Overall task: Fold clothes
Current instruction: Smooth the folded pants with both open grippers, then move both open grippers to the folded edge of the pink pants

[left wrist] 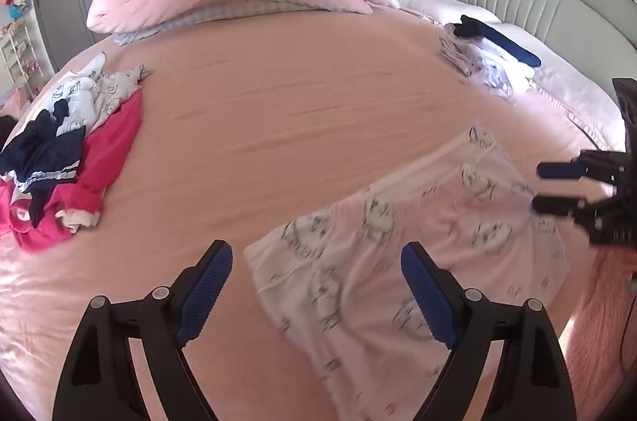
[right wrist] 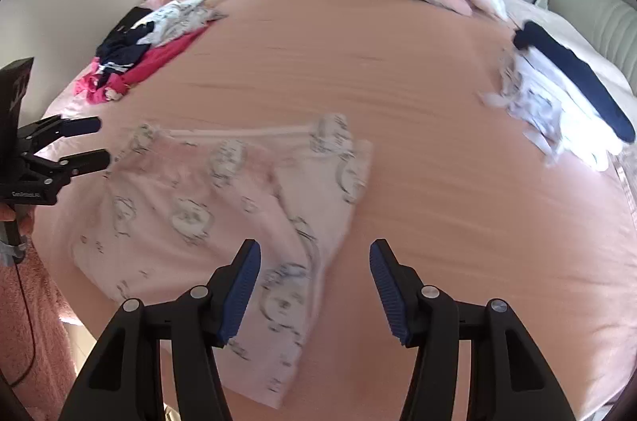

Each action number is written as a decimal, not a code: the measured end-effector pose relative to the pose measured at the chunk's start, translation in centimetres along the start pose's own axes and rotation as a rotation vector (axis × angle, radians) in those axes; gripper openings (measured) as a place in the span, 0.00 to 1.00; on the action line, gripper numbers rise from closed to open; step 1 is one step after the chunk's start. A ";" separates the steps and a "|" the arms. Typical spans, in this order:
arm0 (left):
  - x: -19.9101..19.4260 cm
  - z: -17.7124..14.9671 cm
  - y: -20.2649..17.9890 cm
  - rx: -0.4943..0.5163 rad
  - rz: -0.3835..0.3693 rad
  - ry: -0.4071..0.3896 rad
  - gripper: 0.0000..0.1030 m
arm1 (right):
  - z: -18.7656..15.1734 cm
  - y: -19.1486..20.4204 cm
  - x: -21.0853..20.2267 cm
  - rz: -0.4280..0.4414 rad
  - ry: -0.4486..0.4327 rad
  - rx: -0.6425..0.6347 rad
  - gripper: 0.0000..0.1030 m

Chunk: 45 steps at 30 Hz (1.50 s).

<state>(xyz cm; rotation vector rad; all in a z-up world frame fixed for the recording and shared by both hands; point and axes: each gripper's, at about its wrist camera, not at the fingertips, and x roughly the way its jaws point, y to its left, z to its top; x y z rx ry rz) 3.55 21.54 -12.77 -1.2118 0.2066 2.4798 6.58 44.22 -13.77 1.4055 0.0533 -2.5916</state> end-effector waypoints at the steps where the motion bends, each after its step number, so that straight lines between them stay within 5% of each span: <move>1: 0.4 0.3 -0.3 -0.013 0.006 0.004 0.85 | 0.7 1.1 0.3 0.013 -0.004 -0.018 0.55; 7: 4.1 1.1 1.1 -0.078 0.115 0.062 0.85 | 4.0 1.9 4.9 -0.032 0.073 -0.015 0.55; 17: 1.2 2.0 1.3 -0.184 0.044 0.040 0.85 | 5.8 -0.6 2.5 0.046 0.018 0.190 0.56; 20: -0.5 -0.2 -0.3 -0.128 0.057 0.077 0.85 | 4.2 -0.7 1.0 0.008 0.077 0.179 0.56; 28: -1.7 -6.4 -6.8 -0.019 0.101 0.087 0.85 | -3.9 5.9 -1.9 -0.063 0.066 -0.027 0.56; 32: -1.5 -8.2 -6.5 0.027 0.151 0.110 0.85 | -6.1 5.2 -1.3 -0.119 0.083 -0.052 0.56; 37: -3.0 -8.9 -1.1 -0.196 0.145 0.096 0.83 | -7.9 0.9 -2.5 -0.105 0.070 0.105 0.66; 45: -4.9 -11.8 1.8 -0.440 -0.021 0.078 0.79 | -9.0 -2.0 -4.9 0.043 0.016 0.347 0.57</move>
